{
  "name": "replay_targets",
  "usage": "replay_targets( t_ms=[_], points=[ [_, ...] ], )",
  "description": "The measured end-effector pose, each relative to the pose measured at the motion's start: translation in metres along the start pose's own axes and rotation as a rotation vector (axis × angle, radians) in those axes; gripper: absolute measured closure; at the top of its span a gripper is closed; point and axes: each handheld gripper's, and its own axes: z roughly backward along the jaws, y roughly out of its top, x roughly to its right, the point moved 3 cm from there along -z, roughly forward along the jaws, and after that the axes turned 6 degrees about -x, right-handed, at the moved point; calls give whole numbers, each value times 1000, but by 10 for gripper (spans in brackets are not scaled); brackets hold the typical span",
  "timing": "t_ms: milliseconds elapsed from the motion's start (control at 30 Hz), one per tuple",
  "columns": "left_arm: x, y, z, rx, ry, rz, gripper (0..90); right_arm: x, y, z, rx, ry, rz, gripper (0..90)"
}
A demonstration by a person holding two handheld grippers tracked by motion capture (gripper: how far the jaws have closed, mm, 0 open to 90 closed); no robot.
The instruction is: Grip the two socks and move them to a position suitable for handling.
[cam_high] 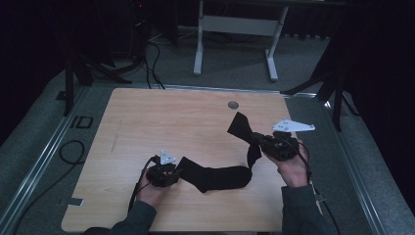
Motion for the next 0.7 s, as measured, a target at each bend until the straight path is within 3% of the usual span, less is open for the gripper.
replay_targets(
  t_ms=[300,700],
  points=[
    [0,0,0,0,-1,-4,641,-15,-7,1,-4,19,23,840],
    [2,-1,0,1,-4,-7,653,-41,-29,-44,-83,117,-2,840]
  ],
)
